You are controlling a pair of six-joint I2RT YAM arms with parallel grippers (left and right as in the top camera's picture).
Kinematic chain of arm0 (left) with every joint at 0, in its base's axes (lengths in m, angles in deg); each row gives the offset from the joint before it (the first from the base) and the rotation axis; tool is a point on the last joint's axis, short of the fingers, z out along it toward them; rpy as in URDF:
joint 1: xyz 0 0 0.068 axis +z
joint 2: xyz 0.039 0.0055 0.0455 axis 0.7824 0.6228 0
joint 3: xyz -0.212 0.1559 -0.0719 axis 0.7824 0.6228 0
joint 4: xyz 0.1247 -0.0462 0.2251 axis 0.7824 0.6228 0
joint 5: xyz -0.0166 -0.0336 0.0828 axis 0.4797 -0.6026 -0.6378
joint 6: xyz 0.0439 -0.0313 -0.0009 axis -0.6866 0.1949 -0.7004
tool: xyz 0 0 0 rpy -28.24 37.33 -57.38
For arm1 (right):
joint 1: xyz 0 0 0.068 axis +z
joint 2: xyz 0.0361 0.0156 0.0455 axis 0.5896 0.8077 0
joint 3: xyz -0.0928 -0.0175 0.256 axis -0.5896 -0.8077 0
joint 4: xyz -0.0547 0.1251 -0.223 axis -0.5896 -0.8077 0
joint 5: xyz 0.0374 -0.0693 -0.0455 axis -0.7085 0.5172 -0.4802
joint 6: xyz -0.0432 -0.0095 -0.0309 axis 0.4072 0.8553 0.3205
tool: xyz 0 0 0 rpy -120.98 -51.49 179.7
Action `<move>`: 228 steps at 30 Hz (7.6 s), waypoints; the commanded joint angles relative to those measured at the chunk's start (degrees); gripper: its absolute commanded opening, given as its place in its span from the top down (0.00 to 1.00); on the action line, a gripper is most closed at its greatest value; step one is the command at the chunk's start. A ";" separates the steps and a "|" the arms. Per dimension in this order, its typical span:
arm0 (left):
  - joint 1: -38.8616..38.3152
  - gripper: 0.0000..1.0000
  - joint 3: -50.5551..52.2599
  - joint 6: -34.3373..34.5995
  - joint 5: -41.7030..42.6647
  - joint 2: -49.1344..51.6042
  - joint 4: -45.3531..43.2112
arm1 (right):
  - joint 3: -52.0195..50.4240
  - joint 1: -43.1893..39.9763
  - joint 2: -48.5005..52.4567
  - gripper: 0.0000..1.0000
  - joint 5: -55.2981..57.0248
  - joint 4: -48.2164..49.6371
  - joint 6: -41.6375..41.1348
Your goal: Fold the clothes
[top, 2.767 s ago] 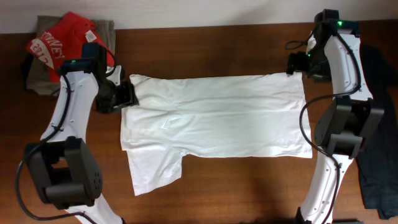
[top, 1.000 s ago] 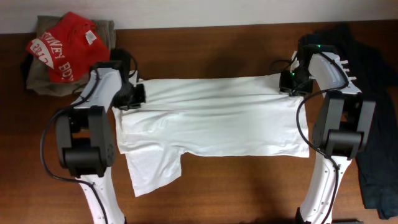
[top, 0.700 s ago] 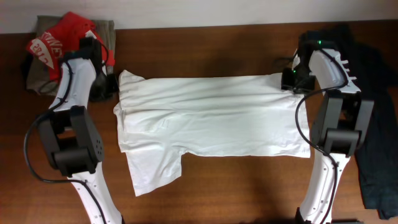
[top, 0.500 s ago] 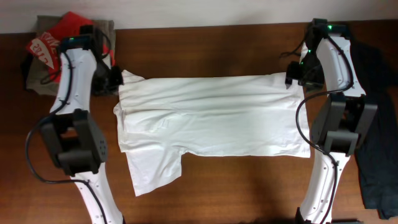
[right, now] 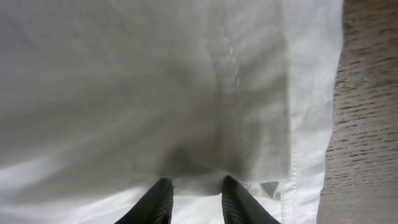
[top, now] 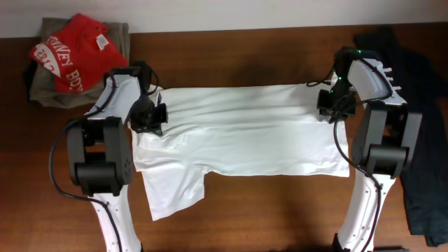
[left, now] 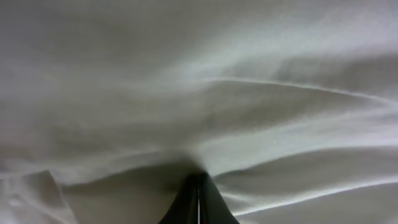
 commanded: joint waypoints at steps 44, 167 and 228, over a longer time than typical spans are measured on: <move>1.99 0.29 57.88 34.64 -0.85 -53.68 -4.04 | 1.90 1.70 -32.76 0.01 5.90 -13.70 -9.18; 2.01 0.02 40.26 27.91 8.98 -31.52 -47.47 | -33.27 6.05 -36.74 0.01 -21.16 32.65 -12.46; 2.36 0.01 40.06 26.34 9.57 -22.84 -52.72 | -33.31 6.21 -19.80 0.31 -4.83 45.86 -16.35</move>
